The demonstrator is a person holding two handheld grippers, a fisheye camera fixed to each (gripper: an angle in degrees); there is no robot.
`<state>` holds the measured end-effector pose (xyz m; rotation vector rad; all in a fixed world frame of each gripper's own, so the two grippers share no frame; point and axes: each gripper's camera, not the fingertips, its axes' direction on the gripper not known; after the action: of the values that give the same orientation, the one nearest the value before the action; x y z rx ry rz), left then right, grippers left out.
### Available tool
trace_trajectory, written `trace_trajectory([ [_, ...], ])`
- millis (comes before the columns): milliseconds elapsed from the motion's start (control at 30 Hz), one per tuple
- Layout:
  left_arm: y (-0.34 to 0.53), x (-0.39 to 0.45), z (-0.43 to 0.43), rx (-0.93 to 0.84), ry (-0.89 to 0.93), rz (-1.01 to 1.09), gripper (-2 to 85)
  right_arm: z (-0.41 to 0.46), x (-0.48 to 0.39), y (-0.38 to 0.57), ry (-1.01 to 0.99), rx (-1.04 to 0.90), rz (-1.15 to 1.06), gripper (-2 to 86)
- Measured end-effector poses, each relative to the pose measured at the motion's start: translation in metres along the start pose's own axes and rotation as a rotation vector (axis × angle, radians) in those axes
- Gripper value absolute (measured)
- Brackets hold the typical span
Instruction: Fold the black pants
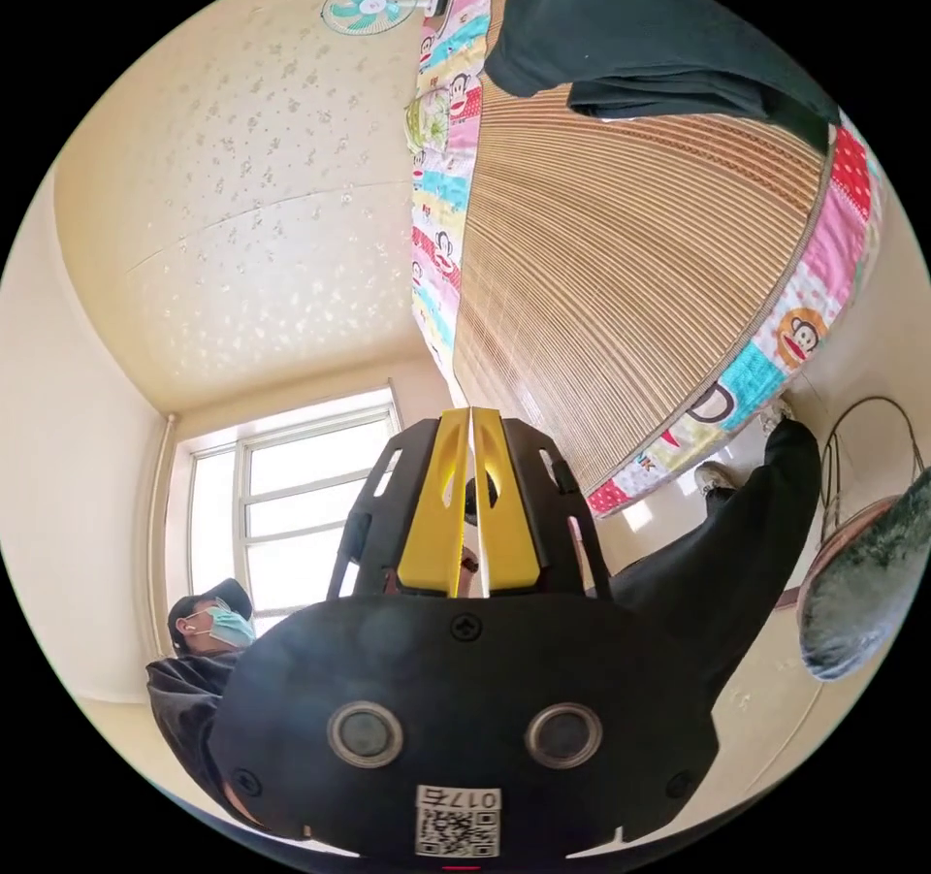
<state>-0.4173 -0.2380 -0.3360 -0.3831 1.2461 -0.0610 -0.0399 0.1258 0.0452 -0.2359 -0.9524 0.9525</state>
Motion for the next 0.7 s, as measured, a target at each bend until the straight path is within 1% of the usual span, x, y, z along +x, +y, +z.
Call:
trace_trajectory([
  [33,0.001,0.014,0.018,-0.055,-0.002,0.039,-0.8,0.006,-0.001,-0.001,0.002,-0.018,-0.01,0.8],
  [67,0.008,0.04,0.056,-0.188,-0.018,0.125,-0.8,0.016,-0.003,-0.003,-0.001,-0.049,-0.029,0.8],
  [100,0.019,0.062,0.091,-0.312,0.06,0.216,-0.7,0.025,-0.004,-0.004,-0.006,-0.071,-0.038,0.9],
  [167,0.037,0.076,0.119,-0.383,0.134,0.225,-0.3,0.035,-0.003,-0.005,-0.02,-0.105,-0.047,1.0],
  [233,0.053,0.072,0.121,-0.359,0.118,0.164,0.8,0.044,-0.002,-0.004,-0.004,-0.153,-0.053,1.2],
  [300,0.071,0.04,0.09,-0.224,0.053,-0.013,5.9,0.055,-0.004,0.001,0.058,-0.241,-0.091,1.5],
  [333,0.077,0.029,0.077,-0.17,0.026,-0.07,6.6,0.058,-0.004,0.003,0.078,-0.261,-0.099,1.6],
  [400,0.107,-0.02,0.016,0.057,-0.128,-0.325,9.2,0.065,-0.002,0.013,0.127,-0.331,-0.126,1.8],
  [433,0.116,-0.032,0.0,0.108,-0.177,-0.396,9.8,0.067,-0.001,0.015,0.133,-0.346,-0.13,1.9],
  [500,0.148,-0.07,-0.053,0.284,-0.336,-0.634,13.7,0.073,0.003,0.024,0.155,-0.405,-0.14,2.1],
  [533,0.155,-0.077,-0.062,0.321,-0.351,-0.667,14.1,0.075,0.004,0.026,0.162,-0.419,-0.141,2.2],
  [567,0.163,-0.09,-0.076,0.378,-0.335,-0.696,14.4,0.077,0.005,0.029,0.179,-0.444,-0.147,2.3],
  [633,0.17,-0.11,-0.08,0.402,-0.244,-0.749,13.7,0.082,0.006,0.034,0.206,-0.478,-0.16,2.5],
  [667,0.176,-0.122,-0.074,0.407,-0.167,-0.802,13.1,0.084,0.007,0.037,0.223,-0.498,-0.167,2.7],
  [700,0.181,-0.133,-0.066,0.419,-0.076,-0.825,9.9,0.087,0.006,0.039,0.238,-0.519,-0.175,2.8],
])
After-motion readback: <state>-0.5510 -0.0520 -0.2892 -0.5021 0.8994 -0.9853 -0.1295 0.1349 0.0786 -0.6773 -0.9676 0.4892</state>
